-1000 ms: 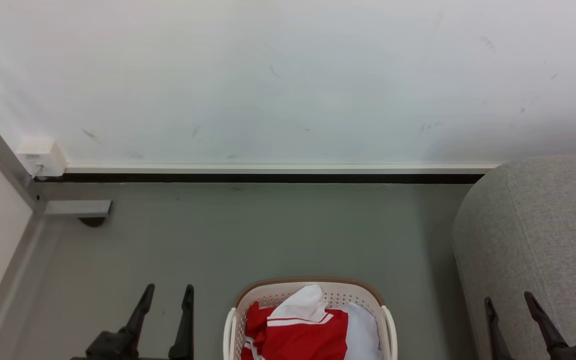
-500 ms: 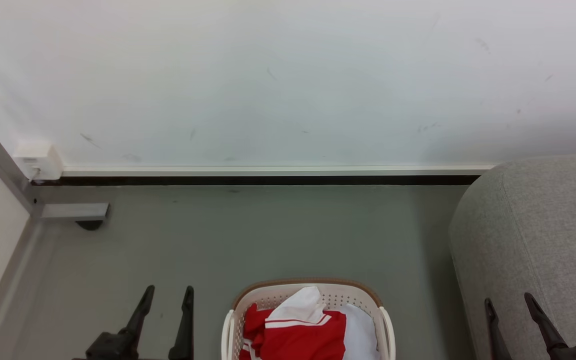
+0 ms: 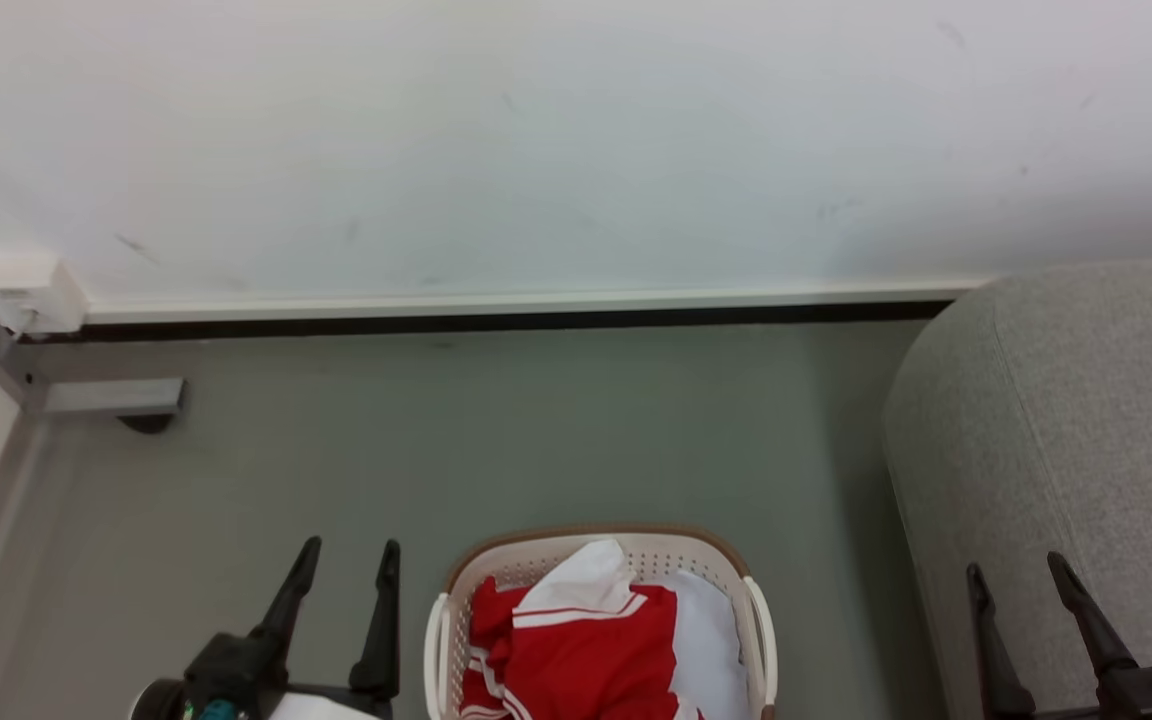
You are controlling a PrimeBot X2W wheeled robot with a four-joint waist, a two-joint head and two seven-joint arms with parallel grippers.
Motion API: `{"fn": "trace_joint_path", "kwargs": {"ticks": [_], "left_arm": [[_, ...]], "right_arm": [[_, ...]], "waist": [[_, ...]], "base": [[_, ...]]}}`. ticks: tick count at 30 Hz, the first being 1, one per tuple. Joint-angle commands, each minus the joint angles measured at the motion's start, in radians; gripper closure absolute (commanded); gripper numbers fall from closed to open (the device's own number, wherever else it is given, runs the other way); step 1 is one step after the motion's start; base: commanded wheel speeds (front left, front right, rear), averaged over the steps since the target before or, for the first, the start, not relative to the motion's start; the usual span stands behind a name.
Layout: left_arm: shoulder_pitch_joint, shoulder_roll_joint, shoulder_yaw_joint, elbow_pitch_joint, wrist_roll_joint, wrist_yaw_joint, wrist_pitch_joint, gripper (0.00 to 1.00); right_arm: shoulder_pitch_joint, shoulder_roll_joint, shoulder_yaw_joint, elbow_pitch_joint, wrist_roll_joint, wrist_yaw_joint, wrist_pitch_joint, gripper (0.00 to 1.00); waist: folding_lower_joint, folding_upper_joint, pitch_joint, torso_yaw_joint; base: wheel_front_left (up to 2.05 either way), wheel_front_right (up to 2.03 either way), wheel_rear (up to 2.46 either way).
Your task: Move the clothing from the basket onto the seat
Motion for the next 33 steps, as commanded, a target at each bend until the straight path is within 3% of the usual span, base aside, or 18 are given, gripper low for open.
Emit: {"fn": "trace_joint_path", "kwargs": {"ticks": [1,9,16,24,33], "left_arm": [[-0.022,0.006,-0.008,-0.002,0.01,-0.008,-0.001,0.0],[-0.184,0.006,-0.09,0.05,0.014,-0.05,-0.001,0.0],[-0.399,0.007,-0.231,0.252,0.048,-0.059,-0.001,0.0],[-0.66,0.007,-0.351,0.549,0.087,-0.022,0.048,0.0],[-0.838,0.009,-0.392,0.775,0.125,0.008,0.131,0.0]], "right_arm": [[-0.017,-0.004,0.002,-0.011,0.009,-0.002,0.0,0.0],[-0.107,-0.004,0.0,-0.059,0.026,-0.002,0.0,0.0],[-0.214,-0.004,0.019,-0.104,0.03,-0.002,0.0,0.0],[-0.338,-0.003,0.053,-0.168,0.032,-0.002,0.0,0.0],[-0.407,-0.004,0.07,-0.212,0.029,-0.002,0.0,0.0]], "waist": [[0.0,-0.0001,0.038,-0.023],[0.0,-0.0001,0.208,-0.07],[0.0,-0.0001,0.397,-0.095],[0.0,-0.0001,0.6,-0.113],[0.0,-0.0001,0.72,-0.108]], "base": [[0.0,0.0,0.0],[0.0,0.0,0.0],[0.0,0.0,0.0],[0.0,0.0,0.0],[0.0,0.0,0.0]]}}
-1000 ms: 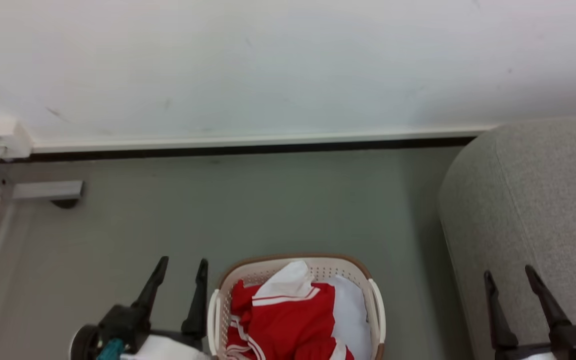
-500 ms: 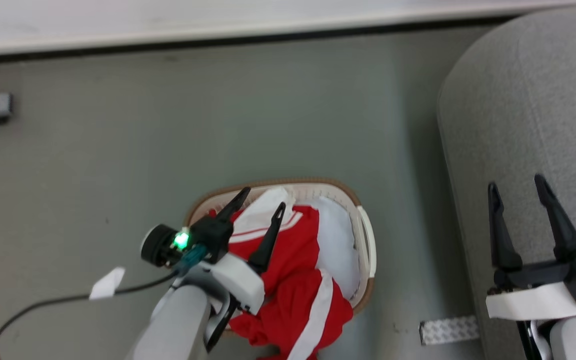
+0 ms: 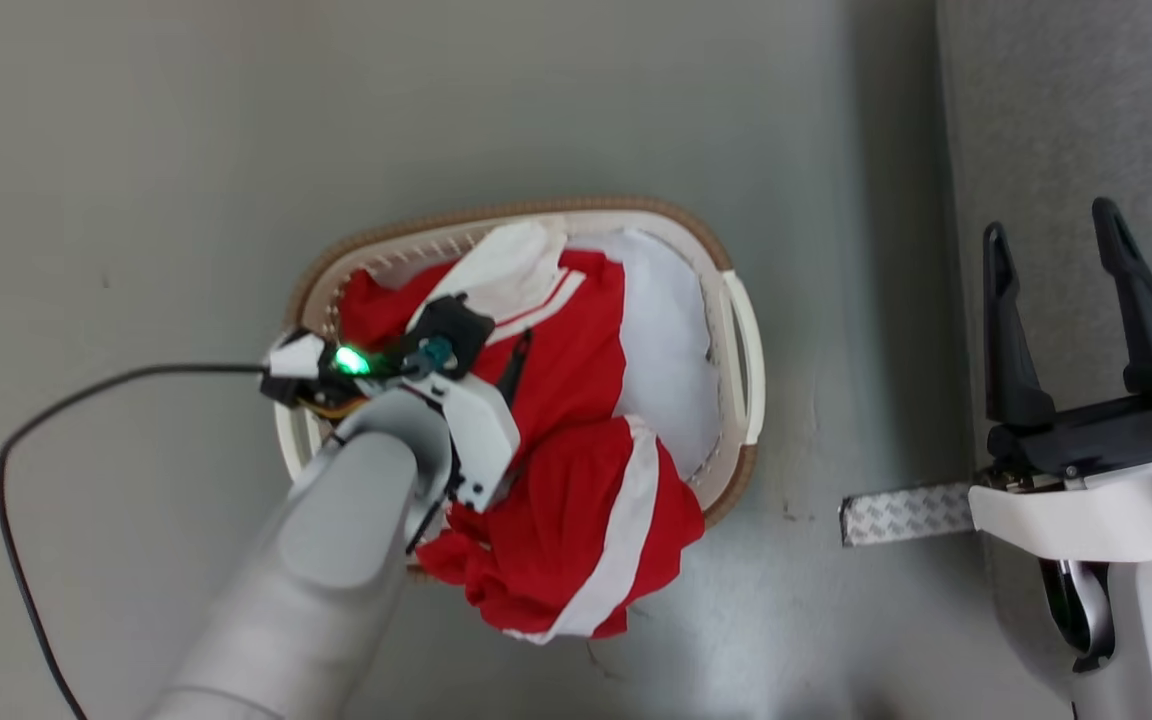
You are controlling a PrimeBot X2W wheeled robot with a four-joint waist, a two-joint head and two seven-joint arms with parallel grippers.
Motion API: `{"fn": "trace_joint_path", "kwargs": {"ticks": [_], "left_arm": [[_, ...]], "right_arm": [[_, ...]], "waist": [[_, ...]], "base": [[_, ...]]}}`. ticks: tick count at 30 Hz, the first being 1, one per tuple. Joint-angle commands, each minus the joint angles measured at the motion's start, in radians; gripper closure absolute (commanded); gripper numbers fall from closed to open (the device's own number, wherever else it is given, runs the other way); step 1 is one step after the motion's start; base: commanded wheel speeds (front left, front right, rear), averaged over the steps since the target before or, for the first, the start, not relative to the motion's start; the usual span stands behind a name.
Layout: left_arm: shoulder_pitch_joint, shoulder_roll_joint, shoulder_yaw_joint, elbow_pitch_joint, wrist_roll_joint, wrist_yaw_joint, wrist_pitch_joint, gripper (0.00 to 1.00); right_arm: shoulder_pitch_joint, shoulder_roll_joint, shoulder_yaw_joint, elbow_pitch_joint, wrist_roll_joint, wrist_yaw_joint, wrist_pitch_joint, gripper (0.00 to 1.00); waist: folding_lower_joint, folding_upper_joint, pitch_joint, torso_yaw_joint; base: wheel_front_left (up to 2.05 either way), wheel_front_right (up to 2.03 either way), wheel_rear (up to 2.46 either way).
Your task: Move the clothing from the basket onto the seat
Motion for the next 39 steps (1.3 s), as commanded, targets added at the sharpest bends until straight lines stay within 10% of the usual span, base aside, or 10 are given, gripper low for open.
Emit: {"fn": "trace_joint_path", "kwargs": {"ticks": [1,16,17,19,39], "left_arm": [[-0.027,0.009,-0.004,0.016,0.021,0.01,-0.006,0.0],[-0.185,0.009,-0.076,0.228,0.052,0.005,0.071,0.0],[-0.188,0.008,-0.079,0.237,0.047,-0.001,0.073,0.59],[-0.192,0.007,-0.088,0.251,0.045,-0.009,0.073,1.0],[0.068,0.004,-0.193,0.039,-0.272,-0.057,-0.063,1.0]], "right_arm": [[-0.019,-0.003,0.002,-0.006,0.001,-0.002,0.001,0.0],[-0.054,-0.003,0.025,-0.038,0.021,-0.002,0.001,0.0],[-0.052,-0.003,0.024,-0.038,0.022,-0.002,0.001,0.0],[-0.047,-0.003,0.02,-0.037,0.02,-0.002,0.001,0.0],[0.101,-0.003,-0.009,0.071,-0.01,-0.002,0.001,0.0]], "waist": [[-0.0003,0.0,0.047,0.0],[-0.0003,0.0,0.159,-0.02],[-0.0003,0.0,0.162,-0.022],[-0.0003,0.0,0.165,-0.024],[-0.0003,0.0,-0.245,0.064]], "base": [[0.0,0.0,0.0],[0.0,0.0,0.0],[0.0,0.0,0.0],[0.0,0.0,0.0],[0.0,0.0,0.0]]}}
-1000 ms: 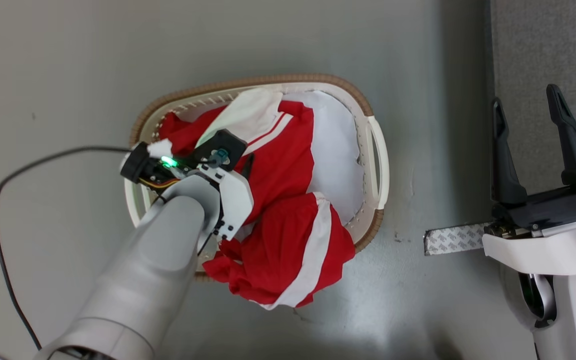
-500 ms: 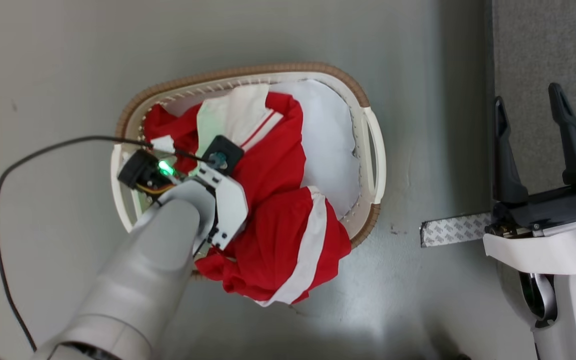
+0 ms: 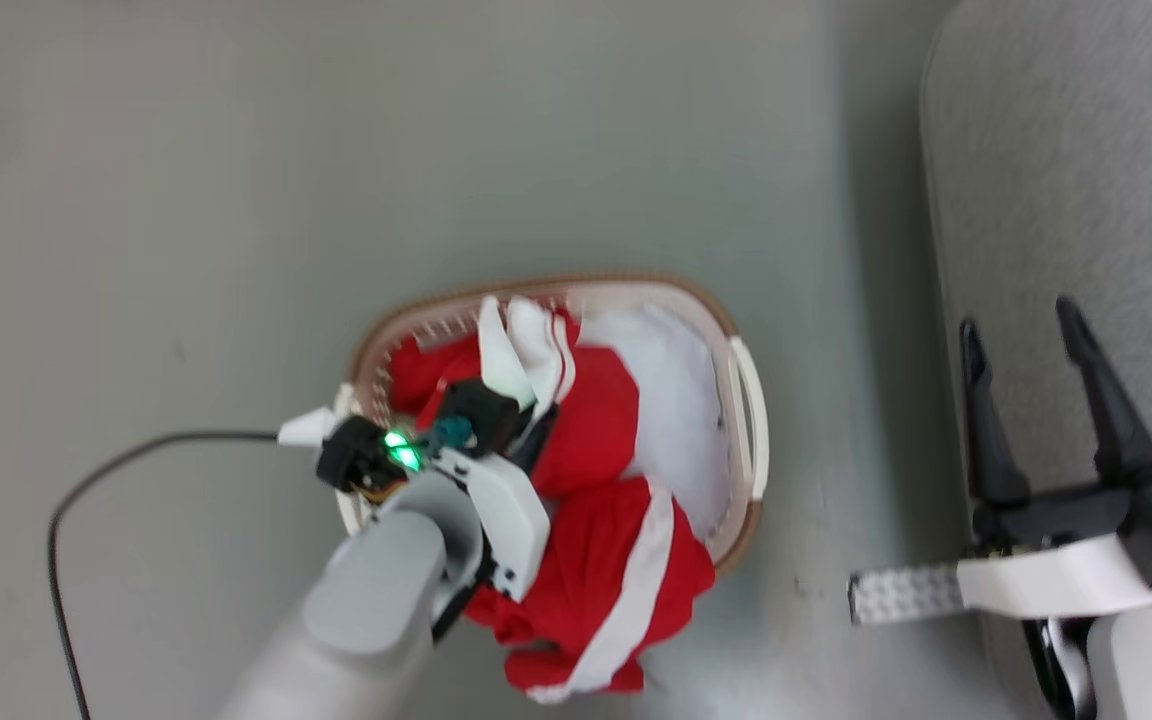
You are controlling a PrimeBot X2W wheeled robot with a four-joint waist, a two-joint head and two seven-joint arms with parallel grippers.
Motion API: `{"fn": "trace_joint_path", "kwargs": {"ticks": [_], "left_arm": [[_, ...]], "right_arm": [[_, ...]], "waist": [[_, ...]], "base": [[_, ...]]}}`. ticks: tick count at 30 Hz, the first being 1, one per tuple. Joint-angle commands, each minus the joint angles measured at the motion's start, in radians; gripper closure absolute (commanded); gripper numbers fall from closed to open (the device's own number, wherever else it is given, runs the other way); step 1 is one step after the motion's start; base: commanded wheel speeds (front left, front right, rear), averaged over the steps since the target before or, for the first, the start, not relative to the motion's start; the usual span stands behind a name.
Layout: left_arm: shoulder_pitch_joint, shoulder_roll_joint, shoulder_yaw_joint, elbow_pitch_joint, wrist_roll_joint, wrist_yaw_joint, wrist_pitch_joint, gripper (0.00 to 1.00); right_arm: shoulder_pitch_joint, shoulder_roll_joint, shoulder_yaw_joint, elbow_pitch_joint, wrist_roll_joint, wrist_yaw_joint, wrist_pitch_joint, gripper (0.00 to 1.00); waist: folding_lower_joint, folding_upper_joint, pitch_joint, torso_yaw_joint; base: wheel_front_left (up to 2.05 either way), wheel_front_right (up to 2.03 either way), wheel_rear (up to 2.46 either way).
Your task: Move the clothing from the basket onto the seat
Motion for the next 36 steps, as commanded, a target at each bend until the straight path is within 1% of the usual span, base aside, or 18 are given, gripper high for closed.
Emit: {"fn": "trace_joint_path", "kwargs": {"ticks": [1,6,10,18,23,30,32,33,36], "left_arm": [[0.041,0.004,-0.014,-0.03,-0.038,0.009,-0.004,1.0],[0.111,0.004,-0.053,-0.124,-0.134,0.047,-0.002,1.0],[0.149,0.004,-0.07,-0.182,-0.186,0.078,0.006,1.0],[0.198,0.007,-0.073,-0.293,-0.231,0.13,0.031,1.0],[0.223,0.029,-0.064,-0.377,-0.248,0.151,0.06,1.0],[0.25,0.084,-0.053,-0.515,-0.251,0.19,0.112,1.0],[0.254,0.091,-0.051,-0.534,-0.252,0.193,0.118,1.0],[0.259,0.107,-0.046,-0.573,-0.252,0.203,0.132,1.0],[0.264,0.124,-0.041,-0.612,-0.254,0.214,0.146,1.0]], "right_arm": [[0.038,-0.003,-0.003,0.013,-0.006,-0.002,0.001,0.0],[0.116,-0.003,-0.005,0.043,-0.01,-0.002,0.001,0.0],[0.164,-0.003,0.005,0.066,-0.005,-0.002,0.001,0.0],[0.264,-0.003,0.005,0.097,0.0,-0.002,0.001,0.0],[0.319,-0.003,0.003,0.103,0.01,-0.002,0.001,0.0],[0.363,-0.003,0.009,0.105,0.022,-0.002,0.001,0.0],[0.366,-0.003,0.011,0.106,0.023,-0.002,0.001,0.0],[0.37,-0.003,0.014,0.107,0.026,-0.002,0.001,0.0],[0.38,-0.003,0.018,0.108,0.028,-0.002,0.001,0.0]], "waist": [[0.0,0.0,-0.158,0.042],[0.0,0.0,-0.31,0.073],[0.0,0.0,-0.412,0.089],[0.0,0.0,-0.568,0.117],[0.0,0.0,-0.634,0.127],[0.0,0.0,-0.682,0.127],[0.0,0.0,-0.688,0.126],[0.0,0.0,-0.699,0.123],[0.0,0.0,-0.71,0.12]], "base": [[0.0,0.0,0.0],[0.0,0.0,0.0],[0.0,0.0,0.0],[0.0,0.0,0.0],[0.0,0.0,0.0],[0.0,0.0,0.0],[0.0,0.0,0.0],[0.0,0.0,0.0],[0.0,0.0,0.0]]}}
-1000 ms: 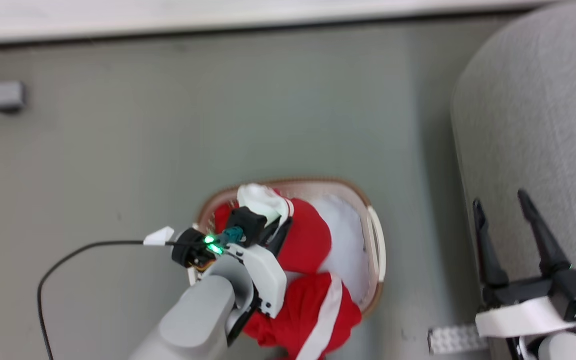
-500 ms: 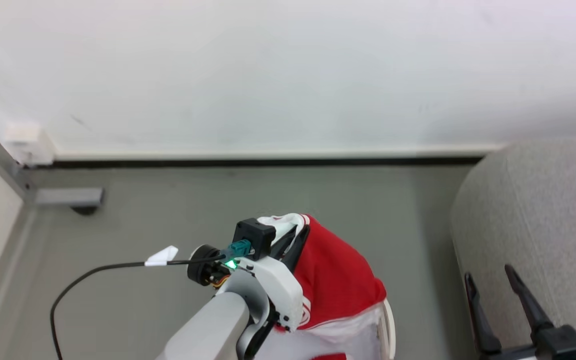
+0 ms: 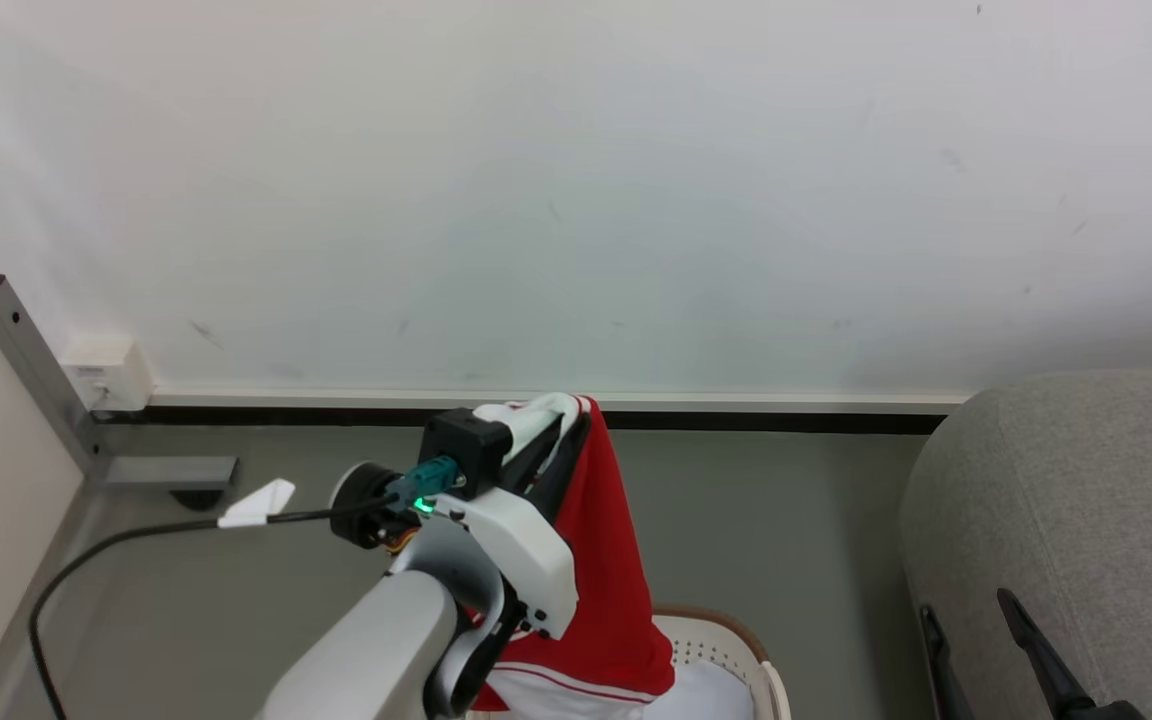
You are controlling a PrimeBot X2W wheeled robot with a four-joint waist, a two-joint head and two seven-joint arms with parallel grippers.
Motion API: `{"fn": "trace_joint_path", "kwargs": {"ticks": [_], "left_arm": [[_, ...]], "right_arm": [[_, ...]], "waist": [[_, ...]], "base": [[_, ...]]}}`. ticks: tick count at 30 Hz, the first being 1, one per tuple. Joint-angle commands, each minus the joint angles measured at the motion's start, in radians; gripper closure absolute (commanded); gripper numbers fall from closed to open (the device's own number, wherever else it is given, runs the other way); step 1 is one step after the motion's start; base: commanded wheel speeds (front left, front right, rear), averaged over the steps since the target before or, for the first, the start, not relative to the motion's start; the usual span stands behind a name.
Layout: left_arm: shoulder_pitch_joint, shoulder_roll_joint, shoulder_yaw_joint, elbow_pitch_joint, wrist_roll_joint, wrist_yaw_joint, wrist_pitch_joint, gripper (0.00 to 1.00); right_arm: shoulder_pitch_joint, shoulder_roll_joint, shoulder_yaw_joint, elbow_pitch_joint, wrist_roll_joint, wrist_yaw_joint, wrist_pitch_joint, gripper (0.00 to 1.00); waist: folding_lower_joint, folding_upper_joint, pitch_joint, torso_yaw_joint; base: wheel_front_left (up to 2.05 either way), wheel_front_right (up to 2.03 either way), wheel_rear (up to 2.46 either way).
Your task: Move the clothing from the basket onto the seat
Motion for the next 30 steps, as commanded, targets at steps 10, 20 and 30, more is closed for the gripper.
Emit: {"fn": "trace_joint_path", "kwargs": {"ticks": [10,20,30], "left_arm": [[0.001,0.076,0.021,-0.174,-0.002,0.039,0.071,1.0],[-0.012,0.077,-0.001,-0.228,0.005,0.04,0.101,1.0],[-0.034,0.058,-0.035,-0.262,0.013,0.023,0.113,1.0]], "right_arm": [[0.02,-0.003,0.029,-0.009,0.005,-0.002,0.001,0.0],[-0.094,-0.058,0.201,0.007,0.048,-0.002,0.001,0.0],[-0.413,-0.194,0.591,0.181,0.21,-0.002,0.016,0.0]], "waist": [[0.0002,-0.0001,-0.017,0.005],[0.0002,-0.0001,-0.007,0.005],[0.0002,-0.0001,0.013,-0.016]], "base": [[0.0,0.0,0.0],[0.0,0.0,0.0],[0.0,0.0,0.0]]}}
